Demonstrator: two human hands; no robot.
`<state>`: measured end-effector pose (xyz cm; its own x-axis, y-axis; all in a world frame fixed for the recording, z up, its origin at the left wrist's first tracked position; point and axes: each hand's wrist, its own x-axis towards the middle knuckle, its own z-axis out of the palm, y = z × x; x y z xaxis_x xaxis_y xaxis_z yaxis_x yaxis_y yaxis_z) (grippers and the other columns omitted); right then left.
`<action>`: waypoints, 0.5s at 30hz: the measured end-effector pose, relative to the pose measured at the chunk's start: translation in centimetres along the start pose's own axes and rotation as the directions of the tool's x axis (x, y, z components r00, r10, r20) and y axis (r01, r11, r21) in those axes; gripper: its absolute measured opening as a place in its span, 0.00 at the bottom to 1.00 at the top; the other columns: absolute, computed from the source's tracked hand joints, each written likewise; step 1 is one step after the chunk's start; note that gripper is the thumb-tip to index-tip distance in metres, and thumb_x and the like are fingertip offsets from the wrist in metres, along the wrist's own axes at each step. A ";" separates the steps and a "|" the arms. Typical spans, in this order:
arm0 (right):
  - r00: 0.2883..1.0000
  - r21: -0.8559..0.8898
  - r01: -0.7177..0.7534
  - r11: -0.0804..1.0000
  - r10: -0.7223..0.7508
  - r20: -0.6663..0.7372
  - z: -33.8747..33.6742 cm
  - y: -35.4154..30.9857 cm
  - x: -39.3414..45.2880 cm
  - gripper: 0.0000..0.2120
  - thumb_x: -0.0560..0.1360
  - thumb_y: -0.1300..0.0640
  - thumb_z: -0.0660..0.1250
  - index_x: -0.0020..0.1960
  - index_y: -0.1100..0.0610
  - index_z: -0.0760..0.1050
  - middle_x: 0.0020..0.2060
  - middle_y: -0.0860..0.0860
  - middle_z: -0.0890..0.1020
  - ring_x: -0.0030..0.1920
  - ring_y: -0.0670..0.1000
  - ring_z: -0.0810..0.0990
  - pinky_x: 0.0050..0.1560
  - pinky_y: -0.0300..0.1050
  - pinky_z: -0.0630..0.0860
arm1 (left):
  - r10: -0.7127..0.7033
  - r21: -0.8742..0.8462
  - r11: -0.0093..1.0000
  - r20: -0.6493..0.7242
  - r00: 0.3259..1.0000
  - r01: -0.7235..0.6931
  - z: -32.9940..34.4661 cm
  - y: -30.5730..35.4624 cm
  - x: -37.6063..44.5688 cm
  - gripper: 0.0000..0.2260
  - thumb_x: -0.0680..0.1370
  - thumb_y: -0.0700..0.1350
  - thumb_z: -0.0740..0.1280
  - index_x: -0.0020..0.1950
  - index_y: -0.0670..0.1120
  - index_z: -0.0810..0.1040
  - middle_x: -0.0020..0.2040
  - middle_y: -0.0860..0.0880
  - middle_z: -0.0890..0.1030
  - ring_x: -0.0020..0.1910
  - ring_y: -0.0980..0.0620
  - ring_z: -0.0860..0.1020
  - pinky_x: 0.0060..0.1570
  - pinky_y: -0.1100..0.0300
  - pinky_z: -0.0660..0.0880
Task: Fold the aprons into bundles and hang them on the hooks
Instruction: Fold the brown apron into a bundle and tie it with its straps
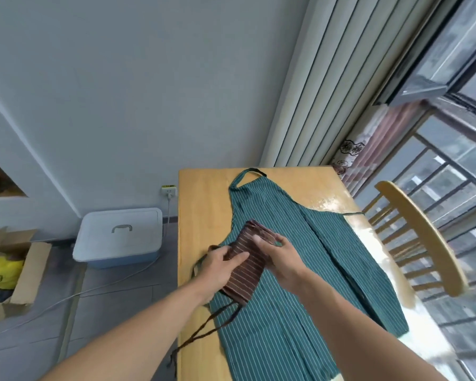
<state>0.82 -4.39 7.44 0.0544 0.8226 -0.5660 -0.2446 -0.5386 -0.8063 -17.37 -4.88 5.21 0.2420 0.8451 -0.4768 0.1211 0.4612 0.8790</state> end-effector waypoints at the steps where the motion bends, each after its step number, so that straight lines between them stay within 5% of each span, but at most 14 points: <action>1: 0.999 0.021 -0.031 0.999 0.030 0.017 0.1 0.4 -0.8 0.41 0.65 0.56 0.83 0.71 0.60 0.67 0.57 0.61 0.85 0.56 0.62 0.85 0.60 0.60 0.80 | 0.007 -0.016 1.000 -0.031 1.000 -0.008 0.8 0.4 -0.4 0.14 0.76 0.57 0.73 0.57 0.51 0.82 0.46 0.49 0.88 0.45 0.47 0.87 0.52 0.45 0.83; 4: 0.995 0.011 -0.072 0.997 0.071 0.067 -0.2 1.3 -2.8 0.37 0.68 0.65 0.80 0.72 0.63 0.67 0.55 0.62 0.85 0.55 0.62 0.85 0.59 0.60 0.81 | -0.038 -0.110 0.994 -0.110 0.993 0.026 2.7 2.0 -1.5 0.11 0.78 0.54 0.72 0.56 0.50 0.84 0.44 0.48 0.88 0.41 0.47 0.87 0.40 0.54 0.84; 7: 0.998 -0.078 0.032 0.996 -0.028 0.049 -1.2 1.3 -4.1 0.34 0.69 0.71 0.77 0.71 0.64 0.69 0.54 0.60 0.86 0.54 0.60 0.86 0.59 0.61 0.81 | -0.170 -0.237 0.961 -0.105 0.980 0.142 3.8 3.4 -1.6 0.15 0.78 0.55 0.72 0.53 0.43 0.85 0.44 0.43 0.87 0.42 0.41 0.87 0.48 0.44 0.84; 11: 0.960 -0.351 0.273 0.896 -0.275 0.044 -3.0 0.4 -5.1 0.60 0.66 0.67 0.81 0.81 0.39 0.46 0.55 0.52 0.86 0.55 0.52 0.86 0.58 0.59 0.82 | -0.241 -0.235 0.949 -0.115 0.964 0.209 4.9 5.1 -1.8 0.16 0.77 0.57 0.71 0.50 0.43 0.85 0.41 0.45 0.88 0.40 0.44 0.86 0.39 0.52 0.83; 15: 0.910 -0.661 0.384 0.645 -0.383 0.155 -5.1 -2.0 -6.7 0.49 0.66 0.64 0.81 0.79 0.43 0.61 0.59 0.44 0.81 0.57 0.43 0.82 0.61 0.47 0.80 | -0.257 -0.214 0.951 -0.143 0.956 0.223 6.8 6.9 -2.1 0.11 0.77 0.52 0.71 0.47 0.43 0.83 0.39 0.46 0.86 0.38 0.48 0.83 0.36 0.58 0.77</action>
<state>5.84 -9.75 12.00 -0.0067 0.9837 -0.1794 0.5027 -0.1518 -0.8510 -10.53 -5.26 12.38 0.0629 0.7280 -0.6826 -0.0367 0.6852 0.7274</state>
